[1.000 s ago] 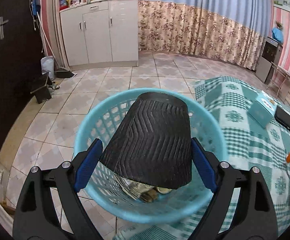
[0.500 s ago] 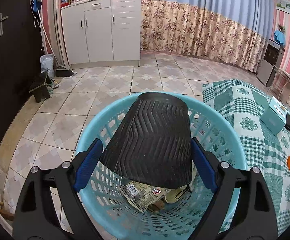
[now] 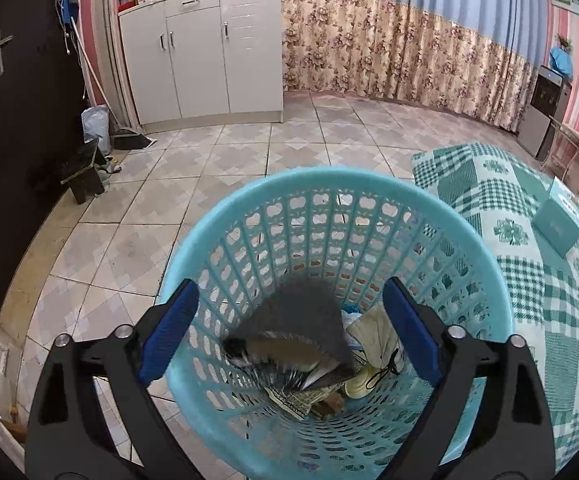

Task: Collect trash

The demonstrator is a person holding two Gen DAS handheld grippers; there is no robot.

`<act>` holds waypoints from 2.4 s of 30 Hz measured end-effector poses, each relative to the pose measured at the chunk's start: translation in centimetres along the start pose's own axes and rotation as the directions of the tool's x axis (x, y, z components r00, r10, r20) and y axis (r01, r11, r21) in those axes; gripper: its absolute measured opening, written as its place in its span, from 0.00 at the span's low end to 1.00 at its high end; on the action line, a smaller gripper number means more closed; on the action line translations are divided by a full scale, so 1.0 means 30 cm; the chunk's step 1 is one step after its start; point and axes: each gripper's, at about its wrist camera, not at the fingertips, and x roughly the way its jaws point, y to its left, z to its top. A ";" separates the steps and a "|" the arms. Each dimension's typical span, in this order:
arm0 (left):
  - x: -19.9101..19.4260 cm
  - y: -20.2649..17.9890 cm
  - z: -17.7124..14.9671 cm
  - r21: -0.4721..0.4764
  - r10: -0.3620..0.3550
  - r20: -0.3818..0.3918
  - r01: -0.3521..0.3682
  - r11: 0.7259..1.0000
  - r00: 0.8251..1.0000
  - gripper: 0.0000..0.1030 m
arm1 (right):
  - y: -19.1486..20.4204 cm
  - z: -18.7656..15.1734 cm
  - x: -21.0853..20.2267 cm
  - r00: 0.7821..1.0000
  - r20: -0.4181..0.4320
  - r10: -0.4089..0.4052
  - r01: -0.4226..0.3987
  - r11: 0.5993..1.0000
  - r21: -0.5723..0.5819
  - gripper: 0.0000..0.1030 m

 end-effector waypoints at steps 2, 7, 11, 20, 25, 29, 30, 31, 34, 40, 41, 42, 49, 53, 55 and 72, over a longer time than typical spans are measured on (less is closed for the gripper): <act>-0.008 0.008 0.005 -0.005 0.002 0.001 -0.002 1.000 1.000 0.93 | 0.010 0.000 -0.007 1.000 0.008 -0.003 0.003 1.000 -0.013 0.39; -0.069 0.041 0.006 -0.026 0.044 0.025 -0.043 0.999 0.999 0.94 | 0.044 0.046 -0.049 0.999 0.053 0.007 -0.006 1.000 -0.025 0.39; -0.159 0.094 -0.022 -0.074 0.082 0.075 -0.076 0.994 0.994 0.95 | 0.111 0.123 -0.087 0.993 0.112 0.038 -0.033 0.998 -0.047 0.39; -0.243 0.196 -0.120 -0.139 0.165 0.076 -0.154 0.978 0.983 0.95 | 0.437 0.290 -0.059 0.970 0.161 0.183 -0.156 0.973 -0.169 0.39; -0.263 0.253 -0.168 -0.182 0.164 0.070 -0.149 0.972 0.984 0.95 | 0.606 0.318 0.009 0.965 0.116 0.235 -0.203 0.951 -0.233 0.39; -0.269 0.279 -0.188 -0.193 0.160 0.068 -0.144 0.971 0.985 0.95 | 0.673 0.320 0.045 0.963 0.079 0.256 -0.230 0.941 -0.249 0.39; -0.268 0.288 -0.192 -0.198 0.159 0.066 -0.144 0.970 0.985 0.95 | 0.686 0.320 0.054 0.964 0.071 0.257 -0.232 0.940 -0.250 0.39; -0.268 0.291 -0.194 -0.200 0.160 0.066 -0.144 0.969 0.985 0.95 | 0.696 0.318 0.057 0.963 0.063 0.260 -0.237 0.939 -0.250 0.39; -0.269 0.292 -0.196 -0.198 0.165 0.063 -0.149 0.969 0.984 0.95 | 0.701 0.301 0.052 0.963 0.062 0.263 -0.238 0.935 -0.263 0.62; -0.275 0.287 -0.197 -0.198 0.162 0.065 -0.147 0.969 0.985 0.95 | 0.672 0.280 0.023 0.968 0.082 0.237 -0.208 0.941 -0.268 0.84; -0.279 0.280 -0.194 -0.195 0.162 0.064 -0.146 0.970 0.985 0.95 | 0.660 0.276 0.015 0.969 0.086 0.232 -0.202 0.942 -0.267 0.87; -0.283 0.268 -0.195 -0.187 0.158 0.062 -0.144 0.972 0.985 0.95 | 0.646 0.271 0.007 0.970 0.089 0.226 -0.195 0.944 -0.268 0.88; -0.326 0.198 -0.187 -0.152 0.144 0.078 -0.131 0.980 0.986 0.95 | 0.512 0.231 -0.112 0.974 0.131 0.185 -0.148 0.958 -0.247 0.95; -0.369 0.147 -0.184 -0.126 0.129 0.096 -0.117 0.985 0.987 0.95 | 0.418 0.188 -0.200 0.973 0.156 0.169 -0.138 0.972 -0.191 0.95; -0.398 0.110 -0.185 -0.105 0.111 0.107 -0.100 0.989 0.988 0.95 | 0.369 0.157 -0.237 0.975 0.163 0.153 -0.127 0.979 -0.159 0.95; -0.629 -0.251 -0.261 0.066 -0.150 0.154 0.141 0.988 0.977 0.95 | 0.033 -0.155 -0.584 0.968 0.225 -0.112 0.095 0.992 0.086 0.96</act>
